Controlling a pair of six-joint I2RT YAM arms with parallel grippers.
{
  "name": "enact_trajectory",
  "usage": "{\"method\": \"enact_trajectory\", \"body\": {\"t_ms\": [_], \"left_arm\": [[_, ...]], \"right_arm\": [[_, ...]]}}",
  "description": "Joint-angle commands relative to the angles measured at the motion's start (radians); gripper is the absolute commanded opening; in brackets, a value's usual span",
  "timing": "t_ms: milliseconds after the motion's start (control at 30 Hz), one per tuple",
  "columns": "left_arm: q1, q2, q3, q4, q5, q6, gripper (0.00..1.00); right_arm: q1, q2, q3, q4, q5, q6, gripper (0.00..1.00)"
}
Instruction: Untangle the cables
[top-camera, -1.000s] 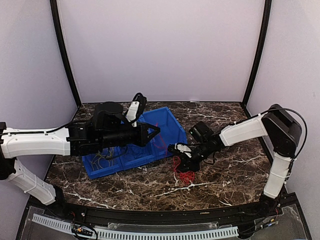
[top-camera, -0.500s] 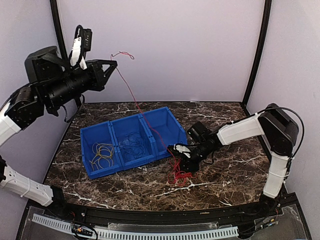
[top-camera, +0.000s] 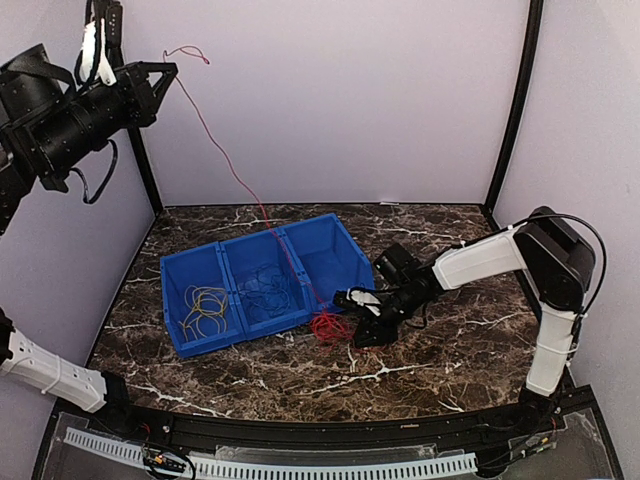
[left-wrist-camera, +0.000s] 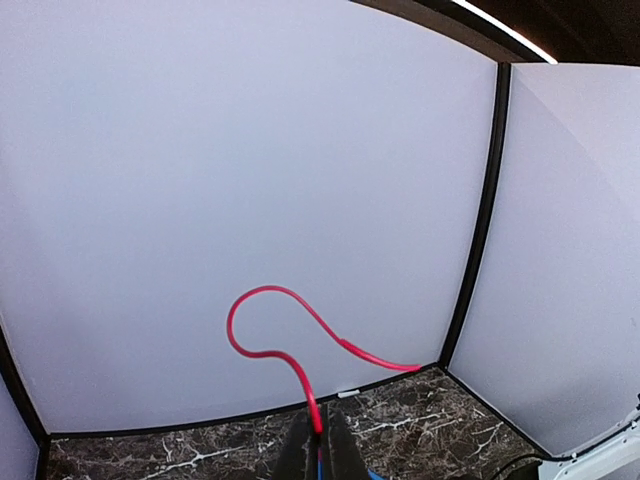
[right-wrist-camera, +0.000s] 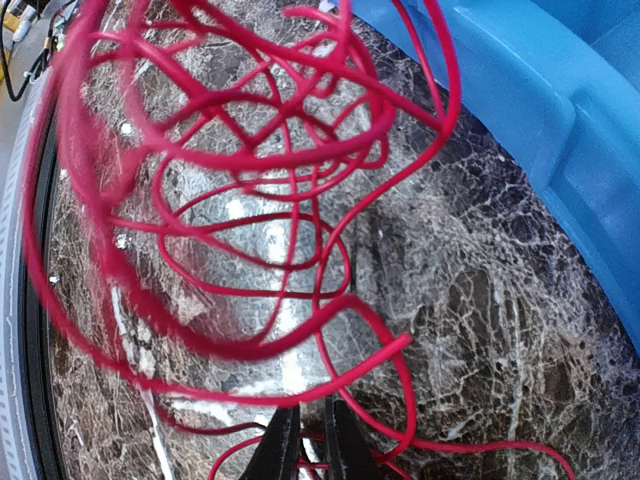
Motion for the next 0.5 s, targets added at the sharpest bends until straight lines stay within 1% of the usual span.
{"method": "enact_trajectory", "body": {"t_ms": [0,100,200,300,367,400,433,467], "left_arm": [[-0.001,0.026,0.114,-0.036,0.004,0.054,0.0],[-0.001,0.054,0.124,-0.068,0.046,0.038,0.0],[-0.001,0.071,0.11,-0.101,0.136,-0.008,0.0],[-0.001,0.072,0.058,-0.117,0.223,-0.045,0.0],[-0.001,0.051,-0.061,-0.089,0.257,-0.076,0.0],[-0.001,0.032,-0.093,-0.058,0.264,-0.1,0.0],[-0.001,0.023,-0.158,-0.044,0.277,-0.111,0.0],[-0.001,0.008,-0.186,-0.019,0.283,-0.132,0.0]], "right_arm": [[0.009,-0.025,0.014,-0.027,0.003,-0.022,0.14],[0.009,-0.103,0.013,-0.048,-0.005,-0.041,0.16],[0.009,-0.198,0.009,-0.07,-0.005,-0.072,0.2],[0.009,-0.282,0.003,-0.096,-0.003,-0.119,0.35],[0.011,-0.33,-0.006,-0.092,0.01,-0.14,0.45],[0.012,-0.348,-0.008,-0.084,0.019,-0.148,0.5],[0.015,-0.359,-0.01,-0.076,0.034,-0.156,0.54],[0.023,-0.363,-0.009,-0.067,0.043,-0.162,0.57]]}}
